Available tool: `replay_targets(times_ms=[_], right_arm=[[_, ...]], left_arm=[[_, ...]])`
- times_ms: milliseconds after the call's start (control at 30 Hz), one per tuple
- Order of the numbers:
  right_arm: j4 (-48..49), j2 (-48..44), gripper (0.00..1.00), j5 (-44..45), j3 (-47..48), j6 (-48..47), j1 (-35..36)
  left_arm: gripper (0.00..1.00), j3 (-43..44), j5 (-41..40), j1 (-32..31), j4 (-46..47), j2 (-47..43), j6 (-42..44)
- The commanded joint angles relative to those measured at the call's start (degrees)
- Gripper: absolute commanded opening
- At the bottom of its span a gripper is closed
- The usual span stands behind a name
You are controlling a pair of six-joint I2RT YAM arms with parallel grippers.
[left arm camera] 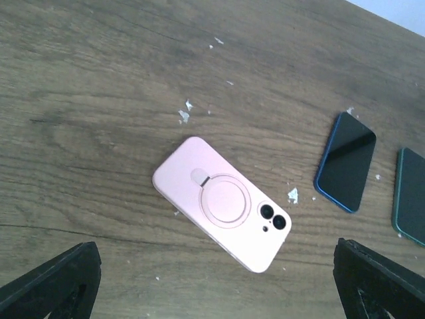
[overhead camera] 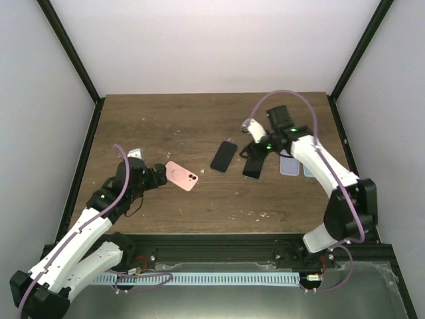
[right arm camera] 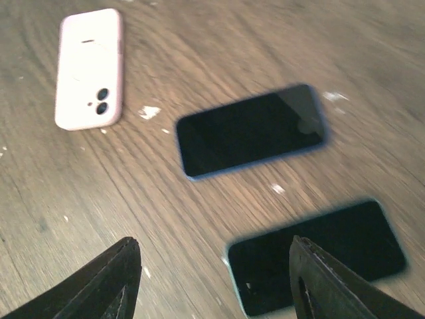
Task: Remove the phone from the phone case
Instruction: Place the phone case at the center of the board, then pick up the phone at the center of the board.
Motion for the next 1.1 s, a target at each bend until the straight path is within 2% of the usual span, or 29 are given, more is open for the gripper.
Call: replay_targets(times_ms=[0,100,200,300,467,533,800,1067], right_arm=[[2.1,7.6,0.62,5.7,4.8,4.3,10.8],[3.0,13.8,0.67,8.4,8.1,6.0,17.8],[3.7,20.2,0.8,11.5,12.6,7.4,23.9],[3.4,26.6,0.91,13.2,17.6,9.1,27.5],[0.4,35.9,0.93,14.1,26.0,9.9,31.5],[-1.2,39.0,1.0,14.7,28.8,10.4,32.6],[-5.7,47.2,1.0,15.5,36.4,12.6,33.9],[-8.8,50.5,1.0,19.0,37.2,12.3,35.8]], left_arm=[[0.97,4.8,3.8,0.8,-4.6,-1.6,1.1],[1.0,6.3,-4.4,1.3,-8.0,-3.0,3.8],[1.0,6.4,-9.1,2.7,-10.8,-3.7,5.3],[1.0,3.9,-10.8,2.9,-9.5,-5.9,5.2],[1.0,4.2,-14.5,3.3,-9.9,-8.3,5.5],[1.0,4.0,-14.8,3.3,-9.8,-9.1,5.6],[1.0,3.8,-14.9,3.4,-9.9,-9.9,5.4],[1.0,3.6,-14.6,3.4,-9.6,-10.7,5.6]])
